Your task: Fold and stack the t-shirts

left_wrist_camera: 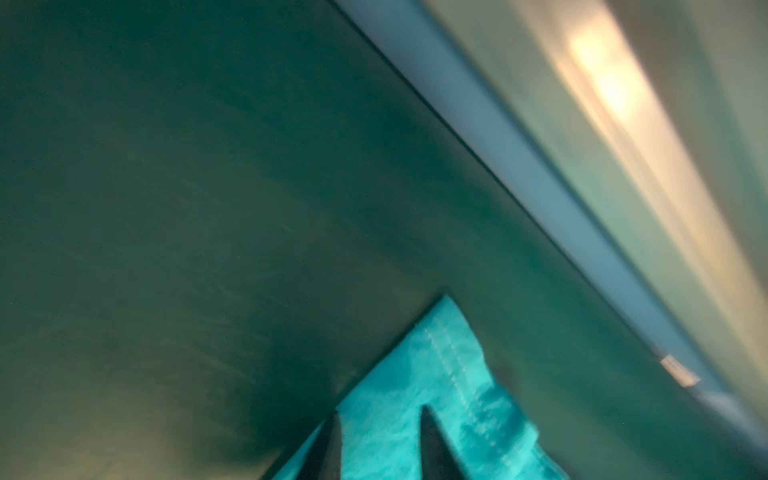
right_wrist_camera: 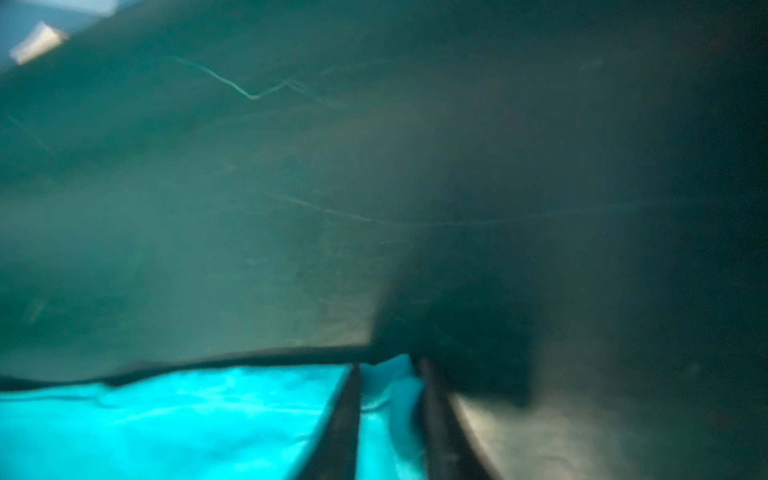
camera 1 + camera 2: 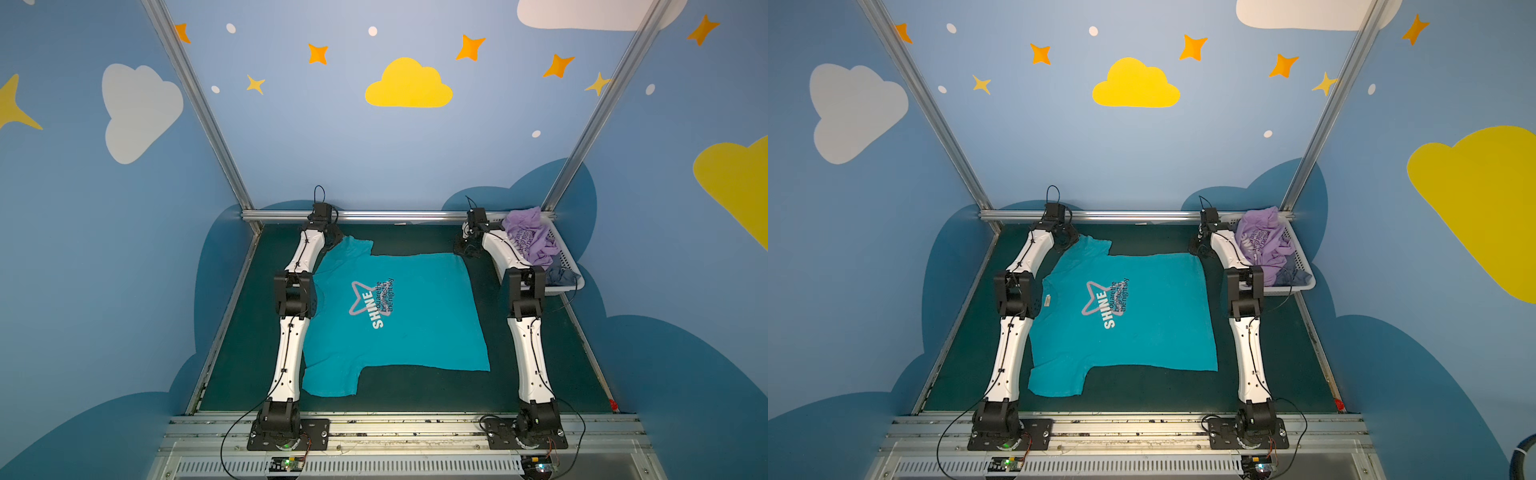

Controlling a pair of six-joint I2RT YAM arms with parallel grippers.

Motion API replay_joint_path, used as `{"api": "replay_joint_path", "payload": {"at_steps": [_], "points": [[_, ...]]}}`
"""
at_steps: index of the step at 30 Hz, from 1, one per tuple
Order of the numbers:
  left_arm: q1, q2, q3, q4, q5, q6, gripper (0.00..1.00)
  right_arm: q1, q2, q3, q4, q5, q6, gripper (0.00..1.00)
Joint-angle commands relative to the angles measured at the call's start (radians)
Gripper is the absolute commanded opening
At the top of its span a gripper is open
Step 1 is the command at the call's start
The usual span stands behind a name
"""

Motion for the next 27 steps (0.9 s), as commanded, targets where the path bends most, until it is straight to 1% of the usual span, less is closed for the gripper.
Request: {"api": "replay_joint_path", "payload": {"at_steps": [1, 2, 3, 8, 11, 17, 21, 25, 26, 27], "points": [[0.005, 0.058, -0.005, -0.037, 0.016, -0.007, 0.1, 0.009, 0.026, 0.012, 0.011, -0.001, -0.003, 0.0], [0.005, 0.055, -0.004, -0.04, 0.013, -0.006, 0.05, 0.008, 0.02, 0.011, 0.012, 0.006, -0.006, 0.0], [0.008, 0.052, -0.005, -0.042, 0.012, -0.007, 0.04, 0.01, 0.015, 0.012, 0.011, 0.013, -0.01, 0.0], [0.018, 0.021, -0.009, -0.058, 0.019, -0.002, 0.04, 0.015, -0.038, -0.004, 0.012, 0.047, -0.045, 0.0], [0.022, -0.015, -0.024, -0.063, 0.016, 0.013, 0.04, 0.016, -0.087, -0.048, 0.04, 0.058, -0.053, 0.0], [0.028, -0.107, -0.102, -0.037, 0.023, 0.02, 0.04, 0.017, -0.174, -0.148, 0.1, 0.07, -0.054, 0.0], [0.032, -0.159, -0.138, -0.037, 0.027, 0.025, 0.04, 0.017, -0.209, -0.179, 0.108, 0.06, -0.063, 0.0], [0.035, -0.205, -0.203, -0.009, 0.02, 0.034, 0.04, 0.017, -0.225, -0.196, 0.111, 0.048, -0.063, 0.0], [0.035, -0.206, -0.207, -0.01, 0.012, 0.041, 0.04, 0.017, -0.226, -0.195, 0.111, 0.045, -0.062, 0.0], [0.036, -0.198, -0.202, -0.019, -0.003, 0.05, 0.17, 0.018, -0.226, -0.196, 0.112, 0.041, -0.061, 0.0]]}}
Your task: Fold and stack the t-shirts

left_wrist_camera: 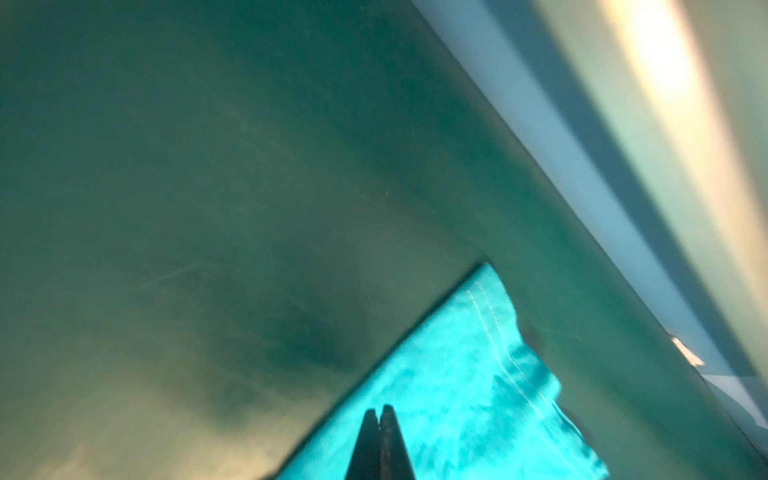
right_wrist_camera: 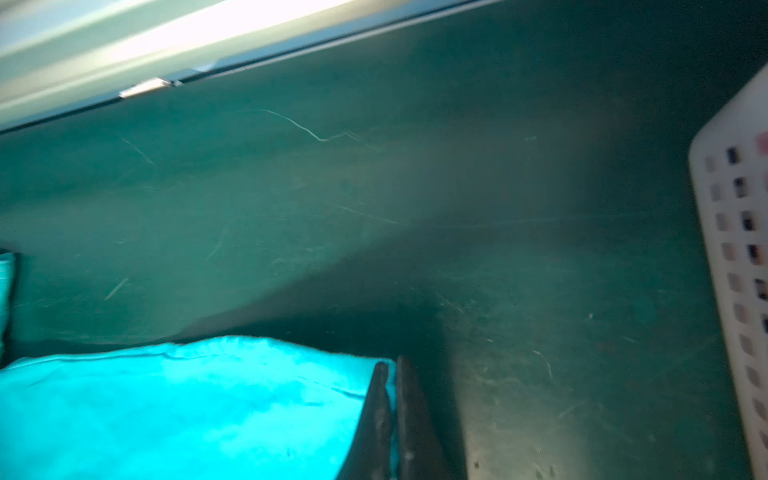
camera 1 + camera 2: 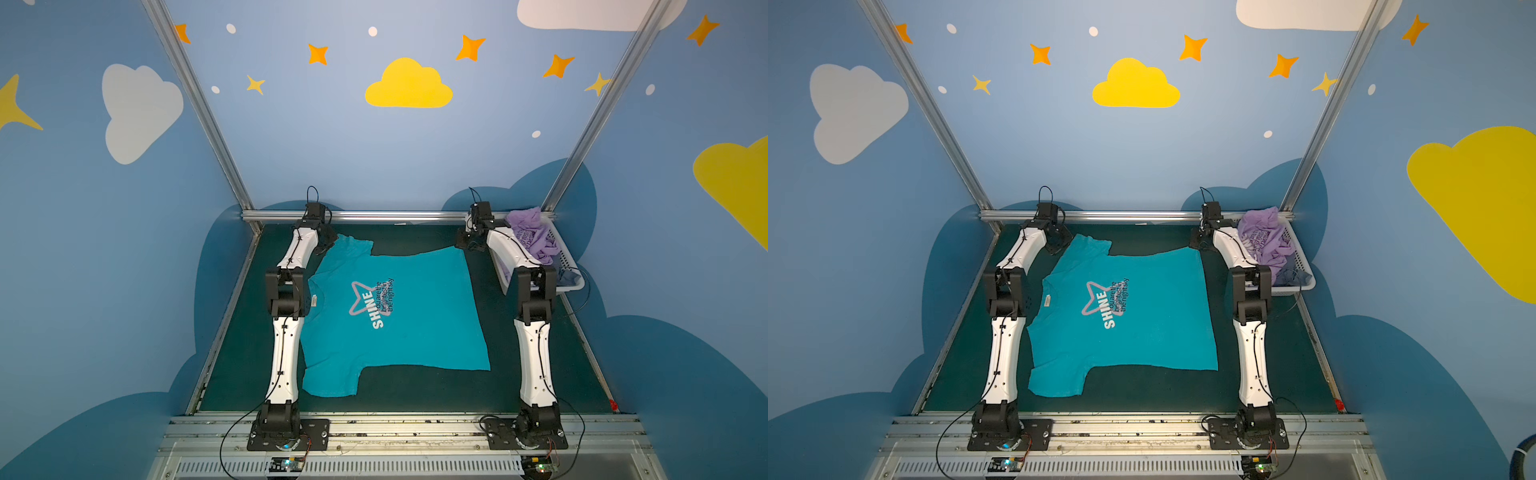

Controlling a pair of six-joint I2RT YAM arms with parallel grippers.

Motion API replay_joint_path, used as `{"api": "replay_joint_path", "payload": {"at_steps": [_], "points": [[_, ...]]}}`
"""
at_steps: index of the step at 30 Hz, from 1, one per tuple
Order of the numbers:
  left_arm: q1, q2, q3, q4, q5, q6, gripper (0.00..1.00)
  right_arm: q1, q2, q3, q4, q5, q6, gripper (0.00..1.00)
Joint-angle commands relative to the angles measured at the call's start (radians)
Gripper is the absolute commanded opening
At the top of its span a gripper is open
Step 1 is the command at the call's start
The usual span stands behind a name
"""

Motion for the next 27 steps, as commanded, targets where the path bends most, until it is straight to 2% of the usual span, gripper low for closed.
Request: {"api": "replay_joint_path", "payload": {"at_steps": [1, 3, 4, 11, 16, 19, 20, 23, 27], "points": [[0.007, -0.033, 0.006, -0.016, -0.033, 0.039, 0.35, 0.005, -0.042, -0.015, 0.01, -0.014, -0.011, 0.0], [0.006, -0.007, 0.037, -0.039, -0.051, 0.059, 0.58, 0.007, -0.042, -0.015, 0.011, -0.018, -0.011, 0.0], [0.006, 0.011, 0.054, -0.048, -0.057, 0.062, 0.64, 0.01, -0.042, -0.015, 0.012, -0.019, -0.012, 0.0], [0.0, 0.105, 0.109, -0.065, -0.015, 0.041, 0.75, 0.009, -0.036, -0.015, 0.016, -0.029, -0.009, 0.0], [-0.019, 0.143, 0.12, -0.052, 0.018, 0.037, 0.75, 0.01, -0.034, -0.016, 0.019, -0.037, -0.003, 0.0], [-0.027, 0.16, 0.125, -0.043, 0.047, 0.027, 0.67, 0.012, -0.031, -0.015, 0.024, -0.043, 0.005, 0.0], [-0.031, 0.165, 0.125, -0.035, 0.064, 0.022, 0.61, 0.011, -0.03, -0.016, 0.026, -0.045, 0.007, 0.0], [-0.034, 0.181, 0.125, -0.024, 0.091, 0.0, 0.36, 0.015, -0.027, -0.015, 0.026, -0.046, 0.011, 0.0], [-0.036, 0.194, 0.124, -0.026, 0.094, -0.009, 0.09, 0.016, -0.023, -0.015, 0.024, -0.046, 0.011, 0.0]]}}
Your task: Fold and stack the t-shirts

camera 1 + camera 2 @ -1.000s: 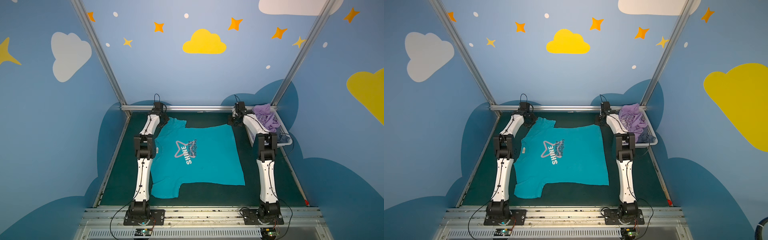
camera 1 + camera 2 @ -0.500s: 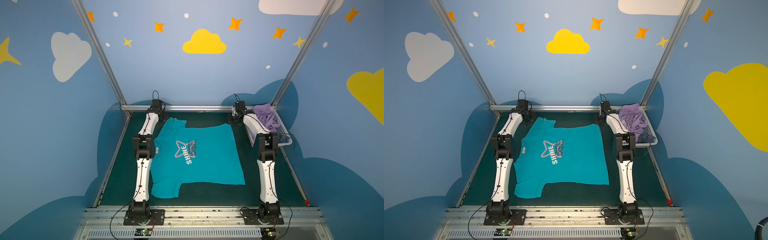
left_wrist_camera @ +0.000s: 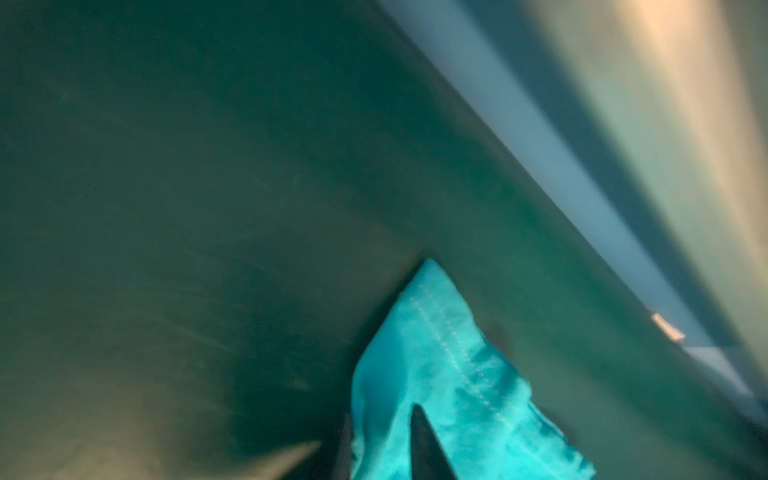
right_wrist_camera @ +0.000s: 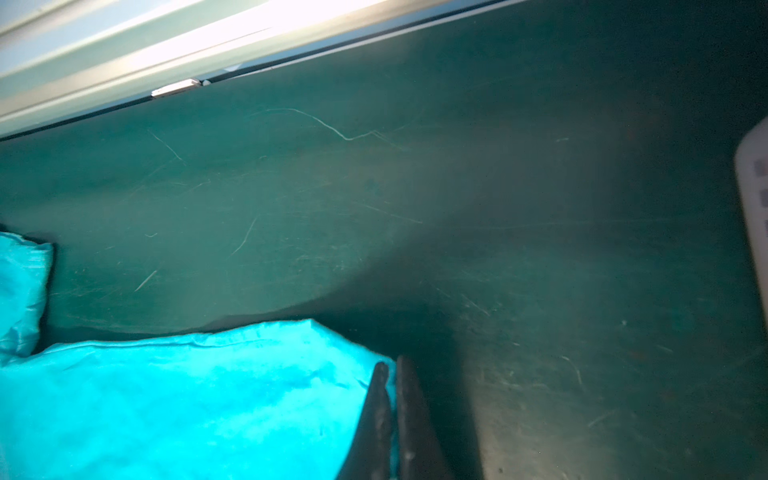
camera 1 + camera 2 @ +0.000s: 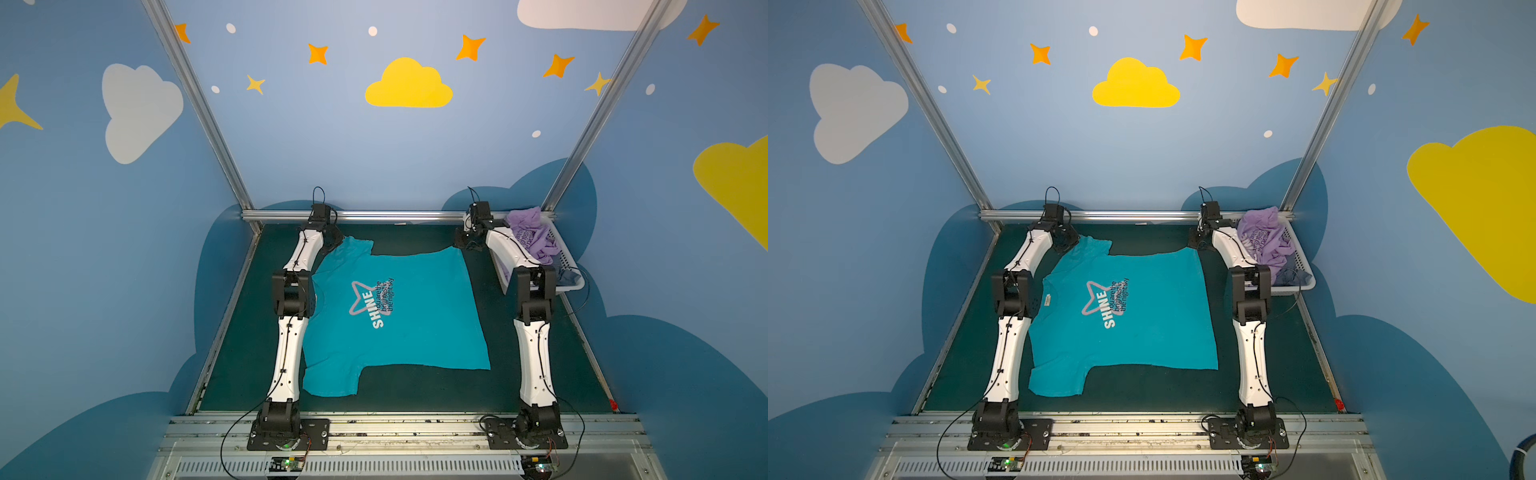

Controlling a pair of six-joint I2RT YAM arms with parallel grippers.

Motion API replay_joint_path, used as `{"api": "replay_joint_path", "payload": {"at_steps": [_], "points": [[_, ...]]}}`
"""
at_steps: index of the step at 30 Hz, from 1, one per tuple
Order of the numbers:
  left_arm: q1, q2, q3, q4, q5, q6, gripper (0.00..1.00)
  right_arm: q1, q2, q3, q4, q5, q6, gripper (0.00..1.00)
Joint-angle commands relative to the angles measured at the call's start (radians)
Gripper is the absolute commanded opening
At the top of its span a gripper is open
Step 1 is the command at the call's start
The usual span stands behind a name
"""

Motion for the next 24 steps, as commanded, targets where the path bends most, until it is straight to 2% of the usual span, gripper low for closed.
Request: {"api": "replay_joint_path", "payload": {"at_steps": [1, 8, 13, 19, 24], "points": [[-0.007, 0.069, -0.012, -0.046, 0.016, -0.013, 0.04, 0.008, -0.023, -0.01, 0.006, -0.007, 0.006, 0.0], [-0.001, 0.004, -0.022, -0.087, -0.085, 0.026, 0.04, 0.008, -0.03, -0.013, 0.002, 0.001, 0.008, 0.0], [0.022, -0.106, -0.075, -0.083, -0.084, 0.04, 0.04, -0.003, -0.064, -0.028, -0.019, 0.021, 0.046, 0.0], [0.035, -0.286, -0.25, -0.018, -0.051, 0.037, 0.04, -0.017, -0.141, -0.104, -0.026, 0.036, 0.073, 0.0], [0.034, -0.441, -0.49, 0.082, -0.039, 0.021, 0.04, -0.019, -0.208, -0.18, -0.042, 0.033, 0.097, 0.0]]}}
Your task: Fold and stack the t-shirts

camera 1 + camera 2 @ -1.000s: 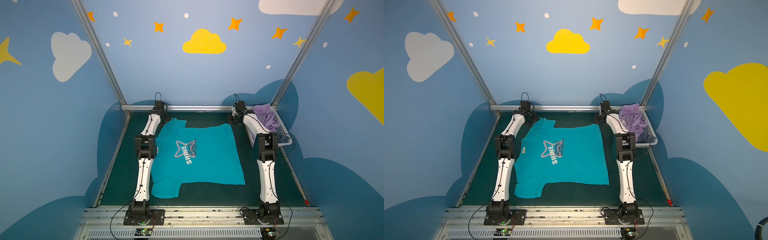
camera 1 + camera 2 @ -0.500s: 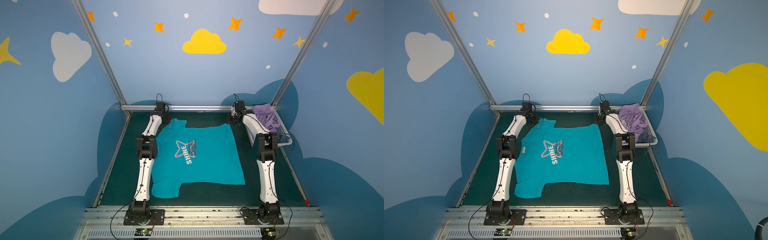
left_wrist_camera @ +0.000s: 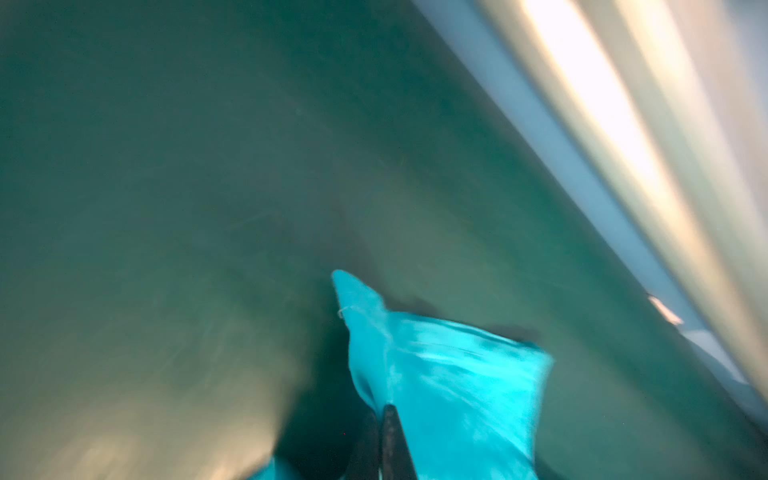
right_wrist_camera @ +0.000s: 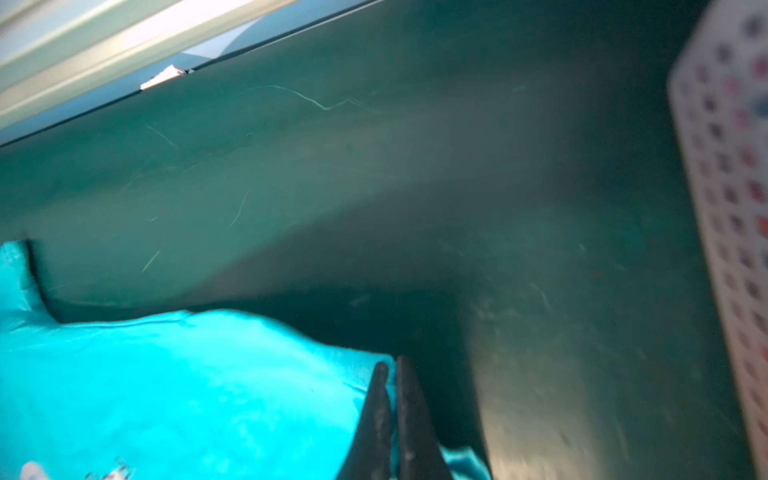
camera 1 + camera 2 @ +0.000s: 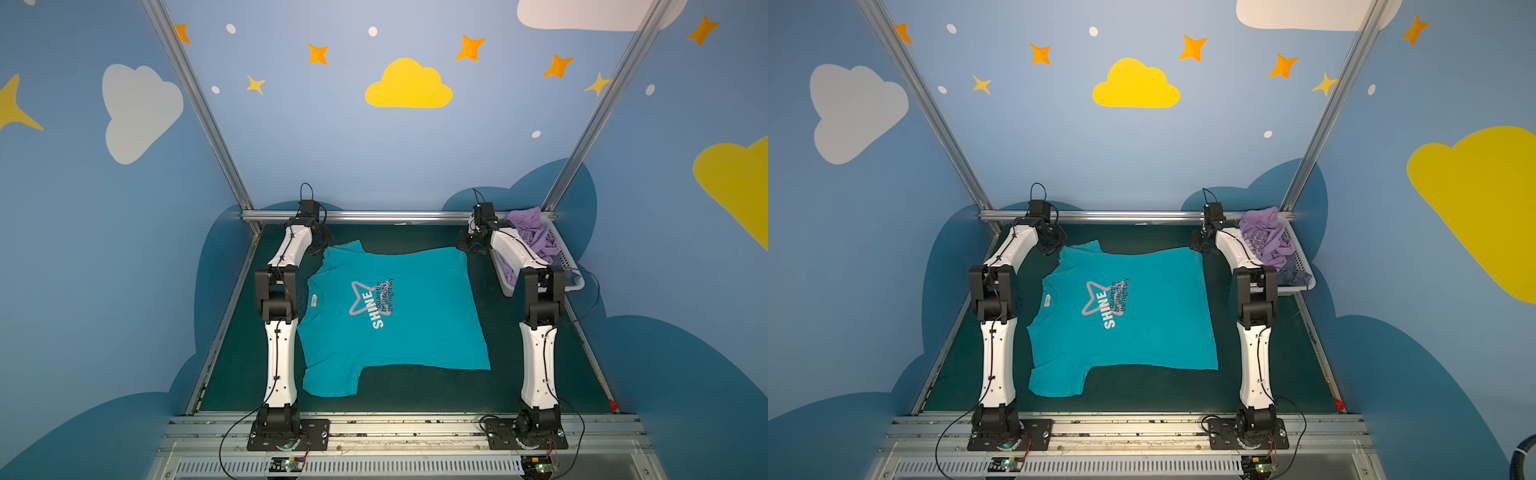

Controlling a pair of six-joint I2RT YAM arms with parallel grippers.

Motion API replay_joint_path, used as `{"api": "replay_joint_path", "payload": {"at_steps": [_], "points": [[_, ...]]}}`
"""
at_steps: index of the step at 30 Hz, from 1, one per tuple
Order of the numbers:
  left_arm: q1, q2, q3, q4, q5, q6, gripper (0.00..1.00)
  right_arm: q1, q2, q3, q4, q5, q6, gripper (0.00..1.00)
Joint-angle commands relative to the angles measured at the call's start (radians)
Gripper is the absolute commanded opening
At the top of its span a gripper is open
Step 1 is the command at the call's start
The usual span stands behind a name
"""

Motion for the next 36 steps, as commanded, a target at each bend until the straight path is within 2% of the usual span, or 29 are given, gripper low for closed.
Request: {"api": "replay_joint_path", "payload": {"at_steps": [1, 5, 12, 17, 24, 29, 36], "points": [[-0.005, -0.121, -0.14, 0.087, 0.004, -0.008, 0.04, -0.002, -0.085, -0.04, -0.034, 0.009, 0.037, 0.0], [-0.005, -0.232, -0.297, 0.139, 0.013, -0.017, 0.04, -0.003, -0.135, -0.1, -0.065, 0.008, 0.06, 0.0], [-0.007, -0.438, -0.58, 0.228, 0.022, -0.043, 0.04, 0.005, -0.264, -0.316, 0.007, 0.009, 0.075, 0.0], [-0.007, -0.577, -0.729, 0.243, 0.017, -0.053, 0.04, 0.004, -0.334, -0.44, 0.037, 0.005, 0.091, 0.0], [-0.014, -0.764, -0.952, 0.255, -0.04, -0.066, 0.04, 0.007, -0.406, -0.578, 0.076, 0.003, 0.101, 0.0], [-0.026, -0.819, -1.09, 0.267, -0.06, -0.08, 0.04, 0.006, -0.434, -0.65, 0.093, 0.004, 0.105, 0.0], [-0.044, -0.811, -1.224, 0.272, -0.083, -0.082, 0.04, 0.01, -0.474, -0.727, 0.101, 0.011, 0.104, 0.0]]}}
